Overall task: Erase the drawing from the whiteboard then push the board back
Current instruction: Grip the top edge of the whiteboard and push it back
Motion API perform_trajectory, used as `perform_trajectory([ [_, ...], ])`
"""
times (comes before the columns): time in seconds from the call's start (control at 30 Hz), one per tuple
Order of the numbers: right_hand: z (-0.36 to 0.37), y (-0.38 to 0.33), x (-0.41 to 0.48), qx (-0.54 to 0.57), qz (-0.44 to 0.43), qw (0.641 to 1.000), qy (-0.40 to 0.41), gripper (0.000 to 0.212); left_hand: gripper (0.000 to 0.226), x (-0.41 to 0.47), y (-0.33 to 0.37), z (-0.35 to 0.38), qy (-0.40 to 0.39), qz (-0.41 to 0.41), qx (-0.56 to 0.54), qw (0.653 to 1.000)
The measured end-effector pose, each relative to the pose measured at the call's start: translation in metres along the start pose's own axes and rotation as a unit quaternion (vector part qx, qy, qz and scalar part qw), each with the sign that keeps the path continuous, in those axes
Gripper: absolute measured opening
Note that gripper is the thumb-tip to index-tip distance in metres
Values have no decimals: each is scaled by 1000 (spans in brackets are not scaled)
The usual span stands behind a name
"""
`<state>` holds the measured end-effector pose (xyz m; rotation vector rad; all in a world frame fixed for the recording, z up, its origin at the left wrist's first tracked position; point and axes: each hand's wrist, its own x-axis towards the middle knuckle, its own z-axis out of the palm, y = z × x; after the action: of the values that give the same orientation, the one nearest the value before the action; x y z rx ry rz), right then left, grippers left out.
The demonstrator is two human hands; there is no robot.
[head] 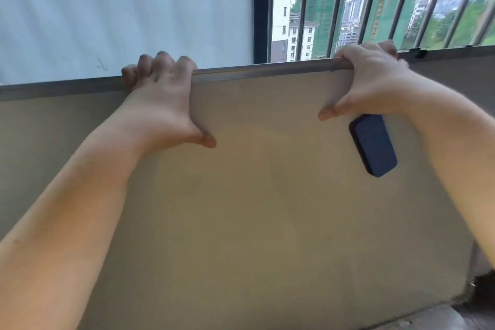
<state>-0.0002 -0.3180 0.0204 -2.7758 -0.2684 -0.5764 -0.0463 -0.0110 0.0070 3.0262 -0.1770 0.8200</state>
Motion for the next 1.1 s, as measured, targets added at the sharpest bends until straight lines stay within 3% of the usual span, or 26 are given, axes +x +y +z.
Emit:
perform_trajectory([
  [1.1, 9, 54, 43, -61, 106, 991, 58, 105, 111, 139, 29, 67, -23, 109, -57, 992],
])
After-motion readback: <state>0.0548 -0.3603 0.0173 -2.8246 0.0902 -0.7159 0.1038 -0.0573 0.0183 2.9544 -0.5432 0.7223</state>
